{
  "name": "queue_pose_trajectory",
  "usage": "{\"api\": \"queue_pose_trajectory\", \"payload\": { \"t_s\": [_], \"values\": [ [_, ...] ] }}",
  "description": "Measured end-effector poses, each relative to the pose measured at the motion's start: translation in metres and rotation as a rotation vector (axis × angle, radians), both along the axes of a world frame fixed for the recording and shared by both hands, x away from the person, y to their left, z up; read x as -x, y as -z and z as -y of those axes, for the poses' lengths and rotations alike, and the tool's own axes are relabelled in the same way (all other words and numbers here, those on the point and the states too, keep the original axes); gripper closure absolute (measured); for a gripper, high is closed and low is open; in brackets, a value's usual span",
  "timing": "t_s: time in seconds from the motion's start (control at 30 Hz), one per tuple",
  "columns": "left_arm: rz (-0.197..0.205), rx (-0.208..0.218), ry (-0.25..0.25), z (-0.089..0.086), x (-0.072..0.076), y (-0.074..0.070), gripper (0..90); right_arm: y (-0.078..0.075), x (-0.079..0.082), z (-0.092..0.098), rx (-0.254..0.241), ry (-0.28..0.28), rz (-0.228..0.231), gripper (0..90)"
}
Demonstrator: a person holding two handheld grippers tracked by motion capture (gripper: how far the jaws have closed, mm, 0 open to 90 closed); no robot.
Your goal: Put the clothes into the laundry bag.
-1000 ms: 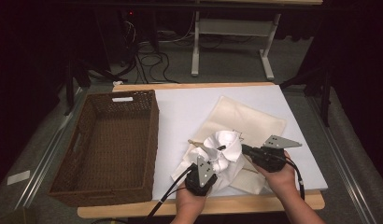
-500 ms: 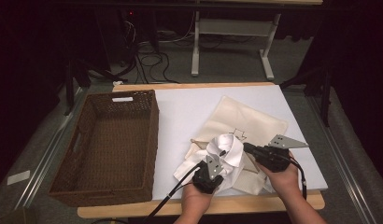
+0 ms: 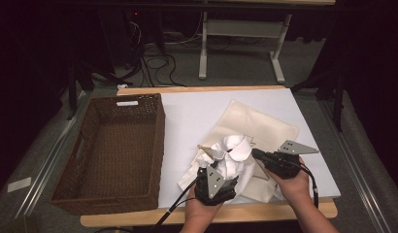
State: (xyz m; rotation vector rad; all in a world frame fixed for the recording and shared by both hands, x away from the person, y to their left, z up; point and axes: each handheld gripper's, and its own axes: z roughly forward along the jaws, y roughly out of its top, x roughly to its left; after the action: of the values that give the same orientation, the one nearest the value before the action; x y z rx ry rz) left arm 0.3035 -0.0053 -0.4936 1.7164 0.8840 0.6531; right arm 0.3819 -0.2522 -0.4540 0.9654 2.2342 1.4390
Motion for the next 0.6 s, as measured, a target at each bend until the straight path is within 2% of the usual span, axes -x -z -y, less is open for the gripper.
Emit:
{"api": "queue_pose_trajectory", "payload": {
  "t_s": [0.03, 0.17, 0.23, 0.4, 0.43, 0.47, 0.5, 0.53, 0.57, 0.6],
  "values": [
    [0.015, 0.025, 0.003, 0.000, 0.001, -0.003, 22.6, 0.000, 0.000, 0.000, -0.001, 0.002, -0.002, 89.1],
    [0.041, 0.041, -0.014, 0.001, 0.003, -0.007, 17.0, 0.000, 0.000, 0.000, 0.001, 0.003, 0.001, 89.1],
    [0.059, 0.071, -0.007, 0.002, 0.005, -0.015, 16.5, 0.000, 0.000, 0.000, 0.001, 0.003, 0.000, 89.1],
    [0.052, 0.065, 0.009, 0.005, -0.001, -0.022, 20.3, 0.000, 0.000, 0.000, -0.001, 0.000, 0.001, 89.1],
    [0.052, 0.058, 0.006, 0.007, -0.003, -0.022, 42.1, 0.001, 0.000, -0.001, -0.001, 0.002, -0.003, 89.1],
    [0.052, 0.058, 0.006, 0.007, -0.003, -0.022, 48.0, 0.001, 0.000, -0.001, -0.001, 0.002, -0.003, 89.1],
    [0.039, 0.064, 0.004, 0.008, -0.005, -0.021, 48.0, 0.001, 0.000, -0.001, 0.000, 0.001, -0.002, 89.1],
    [0.017, 0.074, 0.001, 0.009, -0.007, -0.019, 57.2, 0.001, 0.000, -0.001, 0.001, 0.002, -0.003, 89.1],
    [-0.009, 0.091, -0.003, 0.009, -0.009, -0.015, 70.4, 0.001, 0.000, 0.000, 0.001, 0.004, 0.000, 89.1],
    [-0.018, 0.096, -0.003, 0.009, -0.009, -0.013, 73.8, 0.001, 0.000, 0.000, 0.000, 0.006, 0.001, 89.2]
  ]
}}
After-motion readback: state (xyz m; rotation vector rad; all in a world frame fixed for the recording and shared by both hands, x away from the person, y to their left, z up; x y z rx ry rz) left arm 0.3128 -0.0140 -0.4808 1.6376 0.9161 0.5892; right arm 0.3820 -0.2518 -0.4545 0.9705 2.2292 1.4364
